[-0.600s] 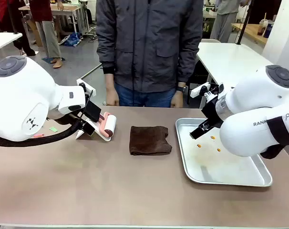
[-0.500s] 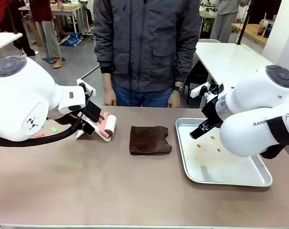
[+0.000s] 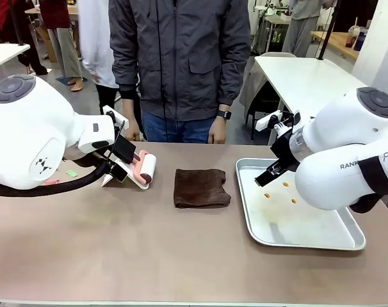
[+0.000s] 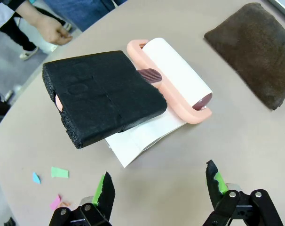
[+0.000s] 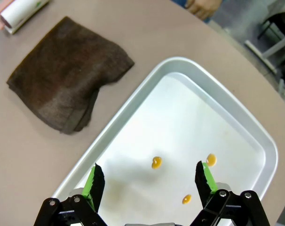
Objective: Clean the surface of the table.
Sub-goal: Hold the Lint Roller with your left hand and the towel with your right hand.
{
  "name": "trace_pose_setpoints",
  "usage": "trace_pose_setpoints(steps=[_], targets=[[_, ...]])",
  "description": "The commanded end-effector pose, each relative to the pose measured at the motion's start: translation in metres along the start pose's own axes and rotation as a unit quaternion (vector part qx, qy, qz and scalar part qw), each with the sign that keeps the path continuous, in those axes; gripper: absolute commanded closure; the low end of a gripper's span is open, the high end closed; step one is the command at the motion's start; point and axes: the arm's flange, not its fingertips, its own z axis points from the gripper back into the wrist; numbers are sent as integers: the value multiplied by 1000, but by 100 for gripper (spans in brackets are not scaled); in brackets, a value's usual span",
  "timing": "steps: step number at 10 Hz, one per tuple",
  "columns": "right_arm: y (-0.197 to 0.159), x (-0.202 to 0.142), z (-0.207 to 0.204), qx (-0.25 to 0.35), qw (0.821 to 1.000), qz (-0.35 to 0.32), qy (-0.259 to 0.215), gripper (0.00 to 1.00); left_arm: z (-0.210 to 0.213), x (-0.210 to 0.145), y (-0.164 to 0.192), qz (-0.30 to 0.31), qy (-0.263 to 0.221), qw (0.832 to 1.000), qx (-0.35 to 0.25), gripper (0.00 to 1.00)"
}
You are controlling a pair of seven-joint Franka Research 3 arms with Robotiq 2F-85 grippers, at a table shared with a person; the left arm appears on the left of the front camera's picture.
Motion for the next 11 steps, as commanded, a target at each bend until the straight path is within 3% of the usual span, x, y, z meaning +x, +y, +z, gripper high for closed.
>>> trace_pose_setpoints(steps=[1, 7, 9, 11], targets=[[0, 0, 0, 0, 1000, 0, 0, 0, 0, 0, 0, 0, 0, 1000, 0, 0], [-2, -3, 9, 6, 1000, -1, 4, 0, 0, 0, 0, 0, 0, 1000, 0, 0], [-7, -7, 33, 53, 998, -6, 23, 0, 18, -7, 10, -9, 14, 999, -37, 0], [-14, -11, 69, 129, 987, -56, 71, 0, 50, -17, 29, 21, 25, 994, -100, 0]])
